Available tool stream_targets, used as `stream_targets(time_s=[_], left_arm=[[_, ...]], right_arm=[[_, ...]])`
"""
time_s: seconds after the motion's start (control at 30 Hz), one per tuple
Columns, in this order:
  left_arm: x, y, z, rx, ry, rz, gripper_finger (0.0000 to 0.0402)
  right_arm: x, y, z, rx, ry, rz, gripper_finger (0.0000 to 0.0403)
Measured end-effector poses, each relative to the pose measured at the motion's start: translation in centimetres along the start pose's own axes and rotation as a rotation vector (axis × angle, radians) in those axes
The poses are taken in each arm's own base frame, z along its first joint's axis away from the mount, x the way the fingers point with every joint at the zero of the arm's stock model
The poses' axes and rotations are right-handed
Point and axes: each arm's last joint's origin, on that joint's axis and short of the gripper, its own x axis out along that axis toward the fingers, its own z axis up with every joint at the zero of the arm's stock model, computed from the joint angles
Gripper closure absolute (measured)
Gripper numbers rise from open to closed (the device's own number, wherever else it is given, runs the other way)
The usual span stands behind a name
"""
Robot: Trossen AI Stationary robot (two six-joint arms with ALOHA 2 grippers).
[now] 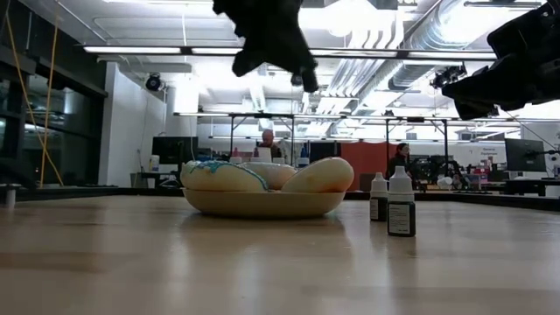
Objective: Pick & Place food coloring
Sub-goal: Put the bottom small red food coloring bottle into the green container
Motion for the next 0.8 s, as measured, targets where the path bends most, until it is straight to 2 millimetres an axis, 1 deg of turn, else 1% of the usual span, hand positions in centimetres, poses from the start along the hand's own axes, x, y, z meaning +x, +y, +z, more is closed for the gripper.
stream_targets(time_s=[0.1,0.17,0.27,0.37,0.43,0.6,0.8], left_arm=[[-0.7,1.6,0.6,-0.119,-0.007,0.061,0.0361],[-0.8,2.2,1.4,-0.201,-0.061,0.088,0.0361],[-0.9,3.5,1.6,-0.287,-0.084,0.172,0.0361],[-1.2,4.6,2.3,-0.363,-0.163,0.253,0.0361],[-1.2,5.5,2.6,-0.393,-0.199,0.317,0.0361],[-0.4,7.6,3.2,-0.449,-0.265,0.438,0.0361],[0.8,9.4,3.7,-0.428,-0.267,0.521,0.0361]], right_arm=[[0.0,0.0,0.0,0.000,-0.001,0.000,0.0402],[0.0,0.0,0.0,0.000,0.000,0.000,0.0402],[0.0,0.0,0.0,0.000,0.000,0.000,0.0402],[0.0,0.0,0.0,0.000,0.001,0.000,0.0402],[0.0,0.0,0.0,0.000,0.001,0.000,0.0402],[0.0,0.0,0.0,0.000,0.001,0.000,0.0402],[0.0,0.0,0.0,0.000,0.001,0.000,0.0402]])
